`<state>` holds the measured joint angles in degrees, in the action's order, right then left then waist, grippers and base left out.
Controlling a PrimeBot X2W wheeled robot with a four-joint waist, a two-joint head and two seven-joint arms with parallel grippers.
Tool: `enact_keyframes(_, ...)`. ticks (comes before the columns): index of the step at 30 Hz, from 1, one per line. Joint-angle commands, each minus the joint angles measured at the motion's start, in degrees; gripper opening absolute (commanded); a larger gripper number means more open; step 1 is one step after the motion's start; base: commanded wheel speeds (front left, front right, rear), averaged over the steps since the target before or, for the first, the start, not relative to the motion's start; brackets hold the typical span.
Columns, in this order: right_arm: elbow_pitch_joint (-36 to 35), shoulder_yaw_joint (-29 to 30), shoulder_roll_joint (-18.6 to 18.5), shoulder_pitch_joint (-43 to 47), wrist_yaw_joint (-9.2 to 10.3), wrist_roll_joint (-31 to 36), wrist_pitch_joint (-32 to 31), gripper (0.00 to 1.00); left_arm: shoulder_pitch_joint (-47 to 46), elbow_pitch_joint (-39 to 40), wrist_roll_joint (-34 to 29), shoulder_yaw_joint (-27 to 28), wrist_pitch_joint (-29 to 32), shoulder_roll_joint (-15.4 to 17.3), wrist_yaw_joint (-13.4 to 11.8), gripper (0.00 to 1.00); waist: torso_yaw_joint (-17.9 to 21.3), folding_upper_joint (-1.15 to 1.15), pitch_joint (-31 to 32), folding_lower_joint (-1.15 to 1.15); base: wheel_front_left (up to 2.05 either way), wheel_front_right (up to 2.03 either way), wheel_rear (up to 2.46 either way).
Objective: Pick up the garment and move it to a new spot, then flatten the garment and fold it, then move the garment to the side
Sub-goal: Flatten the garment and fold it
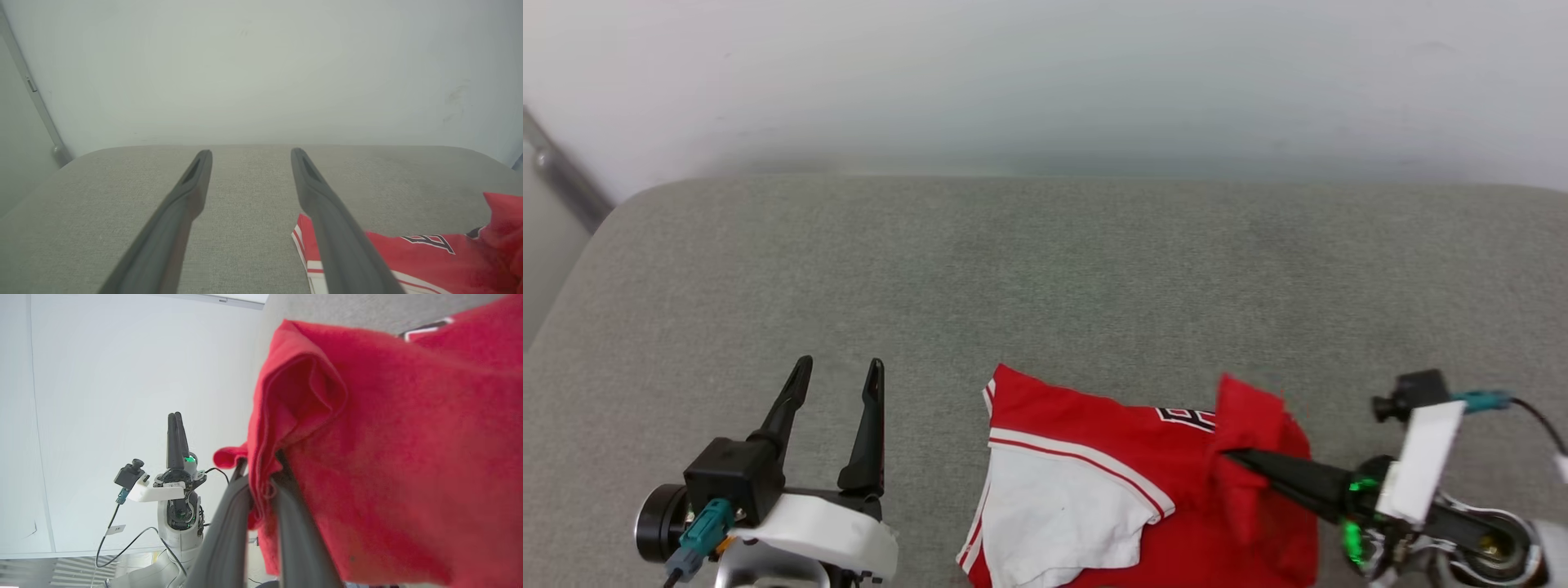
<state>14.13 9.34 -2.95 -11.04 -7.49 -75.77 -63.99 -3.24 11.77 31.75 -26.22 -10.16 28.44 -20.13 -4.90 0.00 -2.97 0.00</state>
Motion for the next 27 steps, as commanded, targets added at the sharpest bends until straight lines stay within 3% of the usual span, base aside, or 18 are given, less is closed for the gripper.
enact_keyframes(1, 0.62, -3.04, 0.10, -1.02, 0.00, -1.58, 1.40, 0.00, -1.39, -0.12, -0.27, -0.24, 0.14, -0.17, 0.44, 1.00, -1.22, 0.00, -0.73, 0.00, 0.00, 0.00, 0.00)
enact_keyframes(12, 5.35, -22.47, 0.08, -6.57, 0.00, -8.33, 12.90, 0.00, -4.05, -1.47, -0.24, -1.30, -0.64, -1.75, 1.35, 1.00, -5.04, 0.00, -4.09, 0.00, 0.00, 0.00, 0.00)
enact_keyframes(18, 10.40, -28.73, 0.06, -9.60, 0.00, -4.06, 20.28, 0.00, -5.66, -2.53, -0.13, -1.66, -1.41, -2.81, 2.06, 1.00, -6.21, 0.00, -6.10, 0.00, 0.00, 0.00, 0.00)
enact_keyframes(19, 11.07, -29.35, 0.05, -10.02, 0.00, -3.76, 21.13, 0.19, -5.77, -2.76, -0.05, -1.71, -1.52, -2.91, 2.16, 1.00, -6.23, 0.00, -6.35, 0.00, 0.00, 0.00, 0.00)
enact_keyframes(20, 11.59, -30.05, 0.06, -10.31, 0.00, -3.49, 21.85, 0.50, -5.91, -3.04, 0.02, -1.77, -1.65, -3.01, 2.31, 1.00, -6.22, 0.00, -6.50, 0.00, 0.00, 0.00, 0.00)
enact_keyframes(21, 12.04, -30.64, 0.07, -10.53, 0.00, -3.28, 22.55, 1.00, -6.03, -3.24, 0.07, -1.76, -1.69, -3.07, 2.28, 1.00, -6.15, 0.00, -6.62, 0.00, 0.00, 0.00, 0.00)
enact_keyframes(27, 10.51, -33.44, 0.09, -12.02, 0.00, -3.04, 25.22, 1.00, -6.49, -4.24, 0.27, -1.68, -2.14, -3.06, 2.69, 1.00, -4.82, 0.00, -6.38, 0.00, 0.00, 0.00, 0.00)
